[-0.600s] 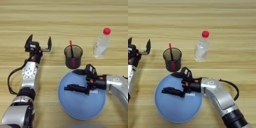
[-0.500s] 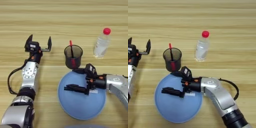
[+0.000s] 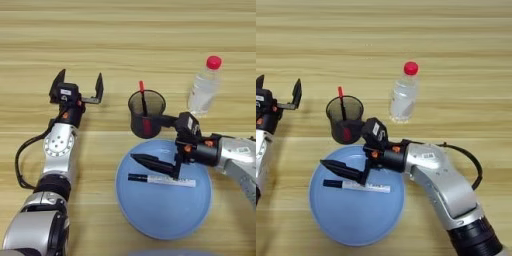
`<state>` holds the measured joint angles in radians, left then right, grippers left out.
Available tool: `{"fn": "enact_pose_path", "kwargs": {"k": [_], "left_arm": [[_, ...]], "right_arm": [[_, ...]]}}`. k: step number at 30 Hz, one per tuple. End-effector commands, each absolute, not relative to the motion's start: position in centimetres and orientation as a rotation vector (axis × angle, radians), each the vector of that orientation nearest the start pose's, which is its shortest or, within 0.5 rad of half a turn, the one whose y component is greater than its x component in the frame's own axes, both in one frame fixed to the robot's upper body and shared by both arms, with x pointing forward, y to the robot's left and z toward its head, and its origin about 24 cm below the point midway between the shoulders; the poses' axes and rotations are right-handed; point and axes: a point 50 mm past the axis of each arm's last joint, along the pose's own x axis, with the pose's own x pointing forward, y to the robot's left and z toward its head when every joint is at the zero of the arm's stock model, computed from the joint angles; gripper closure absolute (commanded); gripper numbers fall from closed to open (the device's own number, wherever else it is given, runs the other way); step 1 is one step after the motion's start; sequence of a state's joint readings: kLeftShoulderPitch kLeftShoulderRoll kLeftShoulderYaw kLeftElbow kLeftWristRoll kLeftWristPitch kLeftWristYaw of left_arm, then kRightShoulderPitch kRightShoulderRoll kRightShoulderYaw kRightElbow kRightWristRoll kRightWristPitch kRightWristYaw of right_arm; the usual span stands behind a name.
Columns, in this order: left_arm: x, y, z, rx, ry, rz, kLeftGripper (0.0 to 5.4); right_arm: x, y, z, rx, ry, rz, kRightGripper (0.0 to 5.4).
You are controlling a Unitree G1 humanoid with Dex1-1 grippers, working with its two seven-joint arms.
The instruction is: Move the objects on the table
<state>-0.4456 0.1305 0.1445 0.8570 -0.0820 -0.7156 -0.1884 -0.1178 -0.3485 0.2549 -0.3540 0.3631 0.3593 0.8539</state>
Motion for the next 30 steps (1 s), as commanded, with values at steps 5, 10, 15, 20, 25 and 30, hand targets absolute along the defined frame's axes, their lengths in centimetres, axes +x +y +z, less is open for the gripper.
{"fn": "enact_pose_path", "kwargs": {"k": [5,10,15,20,25,30], "left_arm": [[31.8,18.0,4.5,0.061,-0.298,-0.104,0.00],[31.8,18.0,4.4,0.059,-0.294,-0.104,0.00],[31.9,18.0,4.4,0.059,-0.291,-0.105,0.00],[32.0,18.0,4.4,0.060,-0.291,-0.105,0.00],[32.0,17.9,4.5,0.060,-0.292,-0.105,0.00],[32.1,17.9,4.5,0.060,-0.293,-0.105,0.00]], "right_arm": [[23.1,-9.7,14.3,-0.054,-0.190,1.186,0.02],[23.7,-9.7,15.4,-0.051,-0.259,1.135,0.02],[24.5,-9.6,16.3,-0.057,-0.318,1.064,0.02],[25.5,-9.4,16.6,-0.088,-0.342,0.978,0.02],[26.7,-9.0,16.3,-0.136,-0.337,0.890,0.02],[27.8,-8.5,15.9,-0.167,-0.312,0.823,0.02]]}}
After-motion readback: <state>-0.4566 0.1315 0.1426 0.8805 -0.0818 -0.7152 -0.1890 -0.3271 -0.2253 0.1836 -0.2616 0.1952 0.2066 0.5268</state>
